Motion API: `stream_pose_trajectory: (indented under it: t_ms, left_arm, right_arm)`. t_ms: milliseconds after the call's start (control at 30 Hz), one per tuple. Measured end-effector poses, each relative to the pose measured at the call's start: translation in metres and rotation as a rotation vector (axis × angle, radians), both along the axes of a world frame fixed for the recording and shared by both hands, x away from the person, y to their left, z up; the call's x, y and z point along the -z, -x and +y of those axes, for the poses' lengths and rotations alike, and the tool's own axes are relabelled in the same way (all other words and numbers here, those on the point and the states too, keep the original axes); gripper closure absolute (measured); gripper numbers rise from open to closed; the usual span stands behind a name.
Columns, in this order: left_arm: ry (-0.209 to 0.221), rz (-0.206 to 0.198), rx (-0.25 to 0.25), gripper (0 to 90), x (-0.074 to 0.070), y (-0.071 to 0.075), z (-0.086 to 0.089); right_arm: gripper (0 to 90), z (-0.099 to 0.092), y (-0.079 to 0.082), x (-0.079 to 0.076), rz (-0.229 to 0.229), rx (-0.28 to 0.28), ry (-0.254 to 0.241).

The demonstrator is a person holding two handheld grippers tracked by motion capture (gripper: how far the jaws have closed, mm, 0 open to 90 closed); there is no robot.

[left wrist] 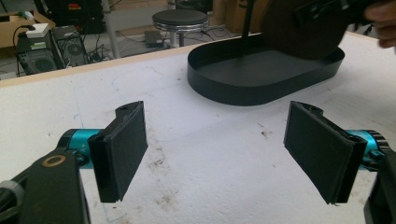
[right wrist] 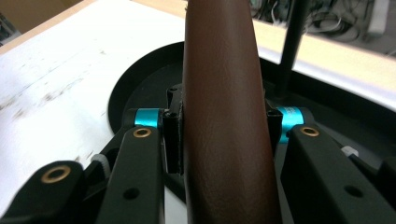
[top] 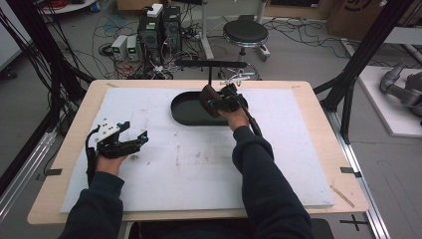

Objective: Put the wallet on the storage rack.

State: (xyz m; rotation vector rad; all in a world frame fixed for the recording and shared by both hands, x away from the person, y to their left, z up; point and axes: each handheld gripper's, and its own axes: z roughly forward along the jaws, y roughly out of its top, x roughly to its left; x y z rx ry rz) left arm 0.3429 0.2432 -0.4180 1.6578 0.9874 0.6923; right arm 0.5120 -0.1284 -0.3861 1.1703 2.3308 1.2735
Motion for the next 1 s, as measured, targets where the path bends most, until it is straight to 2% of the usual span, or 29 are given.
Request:
stream_pose_trajectory:
  t_ms: [67,200,233,300,433,567,700,833,933,1000]
  left_arm:
    - [0.000,0.001,0.001,21.2,0.000,0.000,0.000]
    - [0.004,0.001,0.000,21.3,0.001,0.000,0.001]
    - [0.006,0.002,-0.002,21.2,0.001,0.000,0.001]
    - [0.004,0.001,-0.002,21.2,0.001,0.000,0.001]
    - [0.003,0.001,-0.003,21.2,0.001,0.001,0.001]
    - [-0.003,0.002,-0.002,21.2,0.000,0.001,0.001]
    - [0.001,0.000,-0.003,21.2,0.000,0.001,0.000]
    - [-0.001,0.002,-0.002,21.2,0.000,0.001,0.001]
    - [0.002,0.001,-0.001,21.2,0.000,0.001,0.000]
    - [0.004,0.001,0.001,21.2,0.000,0.000,-0.001]
  right_arm:
    - [63.9,0.007,-0.007,0.008,-0.001,0.012,-0.014]
    - [63.5,0.013,-0.018,0.024,0.071,0.036,-0.089]
    - [62.8,0.014,-0.019,0.027,0.085,0.042,-0.096]
    - [60.2,0.013,-0.021,0.032,0.095,0.058,-0.069]
    - [45.5,0.004,-0.020,0.025,0.043,0.105,-0.013]
    - [40.3,-0.010,-0.017,0.011,-0.002,0.127,0.040]
    - [41.0,-0.033,-0.008,-0.003,-0.023,0.107,0.002]
    - [40.5,-0.050,0.002,-0.019,-0.038,0.065,0.009]
    - [39.9,-0.061,0.013,-0.031,-0.073,0.027,0.020]
    - [38.6,-0.070,0.028,-0.037,-0.134,0.013,0.021]
